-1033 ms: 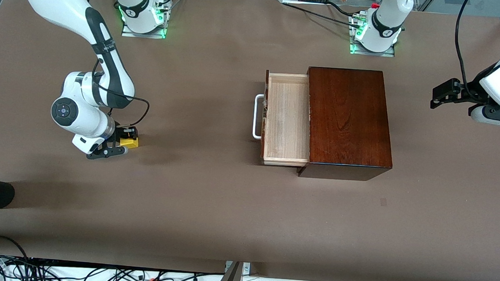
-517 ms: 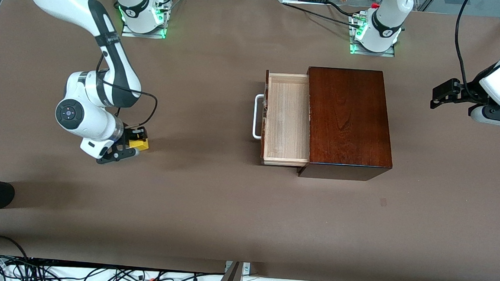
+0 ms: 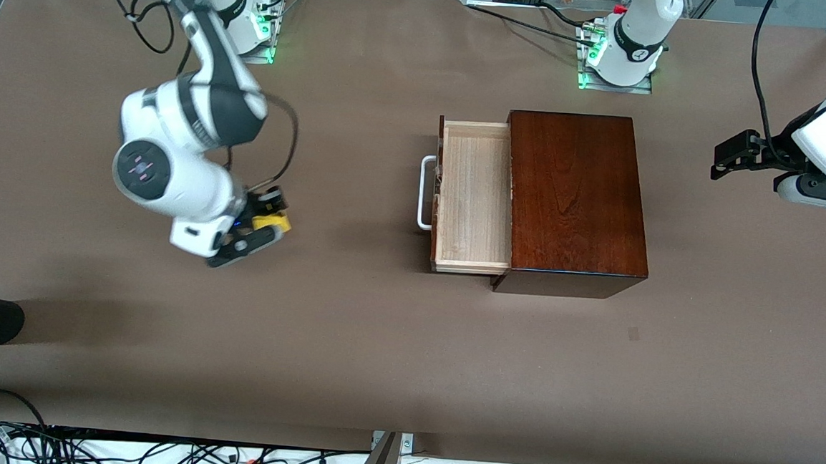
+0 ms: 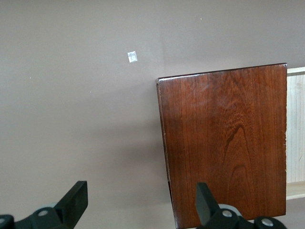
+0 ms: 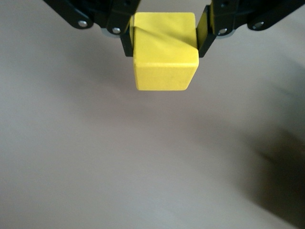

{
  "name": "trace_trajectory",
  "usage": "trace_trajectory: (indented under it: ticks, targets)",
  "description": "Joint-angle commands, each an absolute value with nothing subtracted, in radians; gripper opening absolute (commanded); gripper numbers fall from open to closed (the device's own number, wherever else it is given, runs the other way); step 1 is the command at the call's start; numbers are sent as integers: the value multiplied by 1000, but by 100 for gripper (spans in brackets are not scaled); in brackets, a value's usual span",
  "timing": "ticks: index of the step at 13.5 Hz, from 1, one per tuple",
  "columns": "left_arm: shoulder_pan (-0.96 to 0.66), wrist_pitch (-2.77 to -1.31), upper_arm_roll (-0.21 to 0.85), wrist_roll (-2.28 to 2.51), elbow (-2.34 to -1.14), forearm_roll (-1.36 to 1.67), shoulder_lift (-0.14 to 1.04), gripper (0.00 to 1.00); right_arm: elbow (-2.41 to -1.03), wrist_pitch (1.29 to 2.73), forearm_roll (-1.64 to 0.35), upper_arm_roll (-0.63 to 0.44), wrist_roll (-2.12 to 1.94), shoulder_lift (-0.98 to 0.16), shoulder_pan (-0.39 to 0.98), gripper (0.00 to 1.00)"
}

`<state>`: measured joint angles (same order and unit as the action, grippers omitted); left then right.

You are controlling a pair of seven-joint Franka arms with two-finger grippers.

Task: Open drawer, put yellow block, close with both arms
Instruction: 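Carry the yellow cube with the right gripper over the open drawer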

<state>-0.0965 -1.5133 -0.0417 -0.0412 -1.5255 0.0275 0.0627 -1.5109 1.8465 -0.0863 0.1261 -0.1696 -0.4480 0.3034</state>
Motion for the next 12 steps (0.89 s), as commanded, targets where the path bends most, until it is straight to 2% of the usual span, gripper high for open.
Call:
trace_trajectory:
  ticks: [1,6,12]
  targets:
    - [-98,-1516,-46,-61,-1528,32,58,100,-1425,1810,-84,123,-160,-465,434,37]
    - [-98,-1513,-45,-61,-1528,32,58,100,-1237,1807,3,120,-153,-552,655,37]
    - [-98,-1514,-44,-61,-1528,32,60,100,-1103,1844,73,121,-164,-626,799,37]
